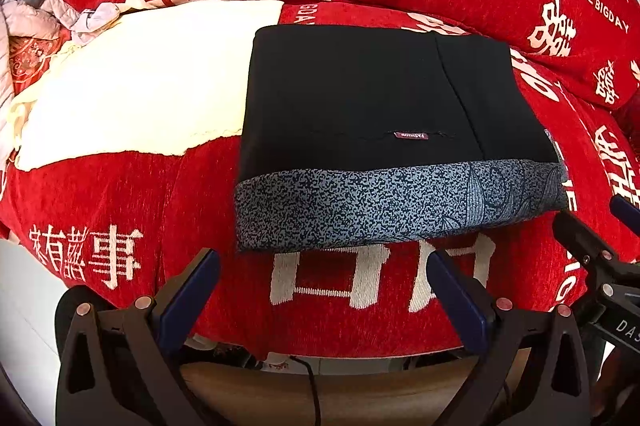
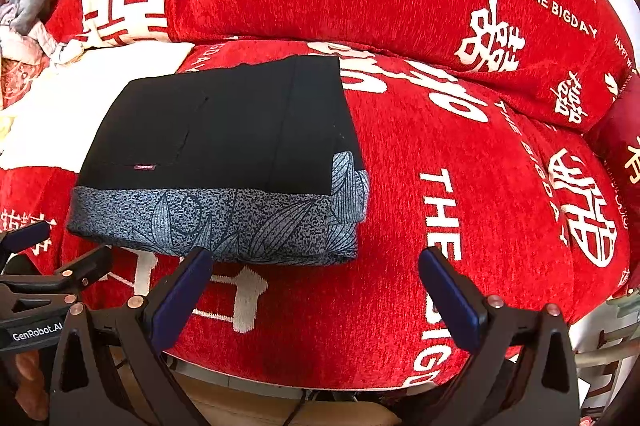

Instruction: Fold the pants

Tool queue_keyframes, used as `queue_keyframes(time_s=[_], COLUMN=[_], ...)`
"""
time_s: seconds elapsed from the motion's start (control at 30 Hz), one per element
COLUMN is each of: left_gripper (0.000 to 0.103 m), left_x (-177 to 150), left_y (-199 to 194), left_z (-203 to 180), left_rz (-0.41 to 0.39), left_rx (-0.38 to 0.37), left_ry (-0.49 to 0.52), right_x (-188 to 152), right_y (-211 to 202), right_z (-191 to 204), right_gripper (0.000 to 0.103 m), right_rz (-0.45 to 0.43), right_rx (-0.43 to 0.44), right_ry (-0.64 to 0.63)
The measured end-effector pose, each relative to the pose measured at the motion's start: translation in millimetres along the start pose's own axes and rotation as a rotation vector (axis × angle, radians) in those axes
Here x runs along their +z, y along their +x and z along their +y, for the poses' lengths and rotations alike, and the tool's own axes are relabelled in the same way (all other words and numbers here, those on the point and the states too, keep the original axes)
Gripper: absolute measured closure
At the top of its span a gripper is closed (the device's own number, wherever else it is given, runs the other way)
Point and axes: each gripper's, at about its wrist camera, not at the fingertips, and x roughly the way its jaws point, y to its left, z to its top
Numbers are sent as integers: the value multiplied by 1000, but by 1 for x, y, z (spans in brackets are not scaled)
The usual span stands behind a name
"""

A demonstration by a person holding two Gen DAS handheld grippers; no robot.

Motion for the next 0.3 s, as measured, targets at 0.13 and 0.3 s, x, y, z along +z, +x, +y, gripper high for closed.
queue_keyframes(time_s=[0.13, 0.3], left_gripper=[0, 0], left_x=[-7, -23], left_y=[7, 30], left_z=[1, -7], left_rz=[-7, 12], left_rx=[15, 29], left_ry=[-1, 36], right_x=[-17, -55], right_y=[5, 27], right_z=[-1, -7], right_gripper=[0, 0], right_rz=[28, 70], right_rx=[-10, 23], right_ry=[3, 67])
